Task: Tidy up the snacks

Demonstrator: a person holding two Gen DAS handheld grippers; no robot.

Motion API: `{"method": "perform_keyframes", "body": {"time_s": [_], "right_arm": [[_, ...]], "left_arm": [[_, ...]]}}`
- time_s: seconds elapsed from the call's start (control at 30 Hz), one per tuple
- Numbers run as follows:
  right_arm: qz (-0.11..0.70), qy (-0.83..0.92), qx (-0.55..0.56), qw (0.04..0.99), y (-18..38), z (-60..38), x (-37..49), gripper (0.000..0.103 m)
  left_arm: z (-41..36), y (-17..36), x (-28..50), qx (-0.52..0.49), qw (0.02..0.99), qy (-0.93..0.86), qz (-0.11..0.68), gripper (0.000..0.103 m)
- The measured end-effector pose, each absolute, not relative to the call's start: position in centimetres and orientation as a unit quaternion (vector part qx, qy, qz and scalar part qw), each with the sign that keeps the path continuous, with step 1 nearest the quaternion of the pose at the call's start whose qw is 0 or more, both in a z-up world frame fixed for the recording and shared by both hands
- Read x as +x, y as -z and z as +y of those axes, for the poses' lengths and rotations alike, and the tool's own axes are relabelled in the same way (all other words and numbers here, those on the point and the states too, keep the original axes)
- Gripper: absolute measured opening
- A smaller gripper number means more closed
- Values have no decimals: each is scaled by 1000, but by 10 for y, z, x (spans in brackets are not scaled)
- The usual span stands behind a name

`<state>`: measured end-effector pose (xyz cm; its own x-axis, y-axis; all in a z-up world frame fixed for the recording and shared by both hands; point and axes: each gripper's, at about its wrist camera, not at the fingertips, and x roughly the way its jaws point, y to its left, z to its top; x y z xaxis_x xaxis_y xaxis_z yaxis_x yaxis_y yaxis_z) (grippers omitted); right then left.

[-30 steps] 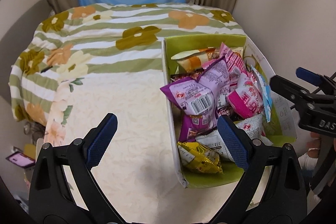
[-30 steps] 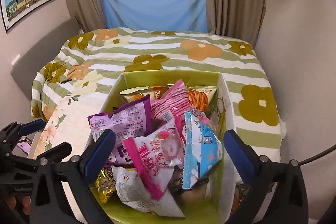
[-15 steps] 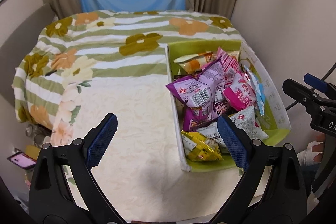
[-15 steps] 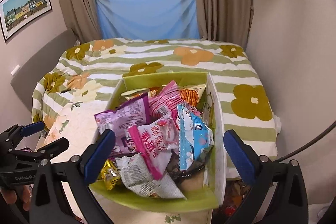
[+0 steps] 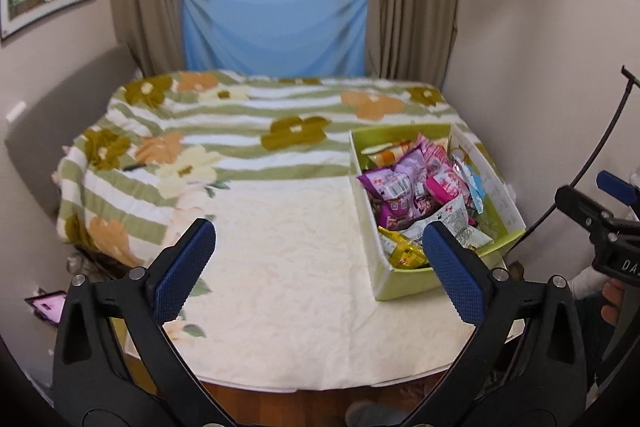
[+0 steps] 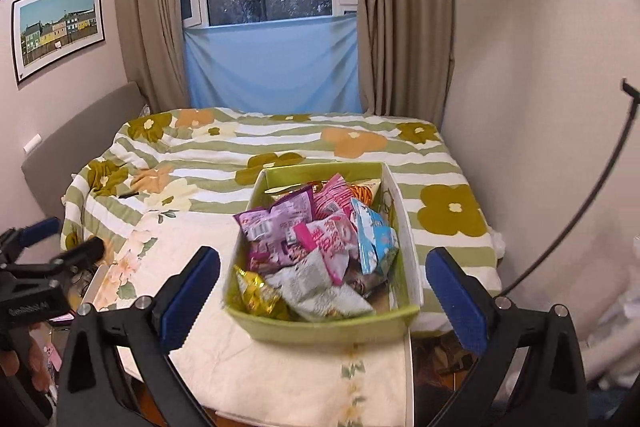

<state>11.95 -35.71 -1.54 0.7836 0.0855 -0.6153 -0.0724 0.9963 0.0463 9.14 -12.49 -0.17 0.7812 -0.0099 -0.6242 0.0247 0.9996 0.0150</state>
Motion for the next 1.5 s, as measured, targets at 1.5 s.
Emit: {"method": "perform_keyframes", "body": {"time_s": [1.5], "right_arm": [[317, -12, 24, 948, 15, -329, 48, 102]], "left_arm": [[-112, -15, 24, 27, 961, 23, 273, 103]]}}
